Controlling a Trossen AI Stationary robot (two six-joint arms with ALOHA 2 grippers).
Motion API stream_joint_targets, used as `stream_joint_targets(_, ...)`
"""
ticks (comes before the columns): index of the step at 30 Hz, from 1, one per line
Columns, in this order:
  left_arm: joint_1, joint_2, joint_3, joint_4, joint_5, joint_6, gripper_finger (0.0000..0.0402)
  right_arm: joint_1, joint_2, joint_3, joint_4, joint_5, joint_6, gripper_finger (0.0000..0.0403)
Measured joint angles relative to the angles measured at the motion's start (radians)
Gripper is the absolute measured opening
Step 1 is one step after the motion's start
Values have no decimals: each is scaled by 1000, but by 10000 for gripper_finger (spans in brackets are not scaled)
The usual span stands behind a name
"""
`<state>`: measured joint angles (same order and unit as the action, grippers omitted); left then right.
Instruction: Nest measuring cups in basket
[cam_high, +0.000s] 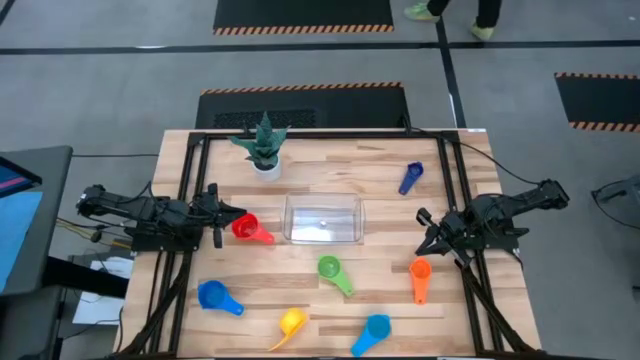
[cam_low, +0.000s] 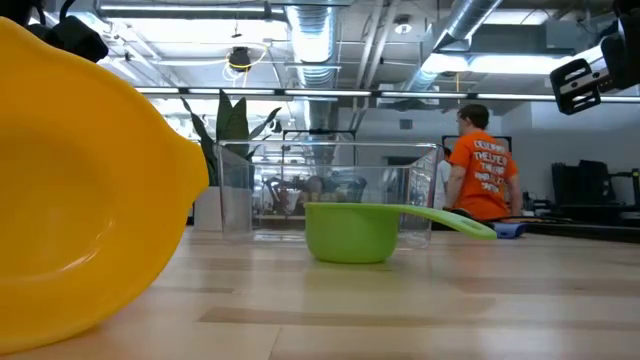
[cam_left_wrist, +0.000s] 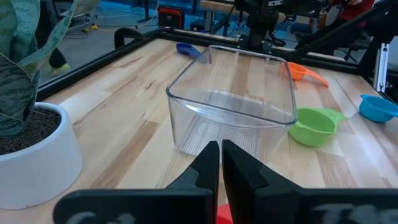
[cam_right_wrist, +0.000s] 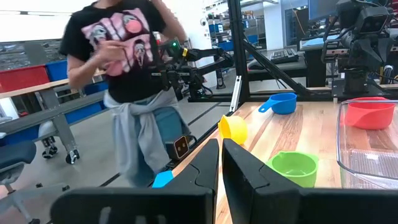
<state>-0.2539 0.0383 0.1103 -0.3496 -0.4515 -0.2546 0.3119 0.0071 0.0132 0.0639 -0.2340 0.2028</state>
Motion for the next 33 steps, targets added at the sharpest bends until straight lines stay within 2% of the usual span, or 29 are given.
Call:
stream_joint_targets(20, 0, 0, 0, 0, 0, 0, 6, 0, 0, 0, 0, 0, -2, 47)
stream_joint_targets(25, 0, 0, 0, 6, -2, -1, 6, -7, 0, -2, 40, 59, -138, 47)
stream_joint_targets(29, 0, 1, -9, 122, -60, -59, 6, -7, 1, -2, 94, 76, -217, 47)
stream_joint_targets(33, 0, 0, -6, 314, -190, -150, 6, -7, 0, -2, 247, 77, -227, 47)
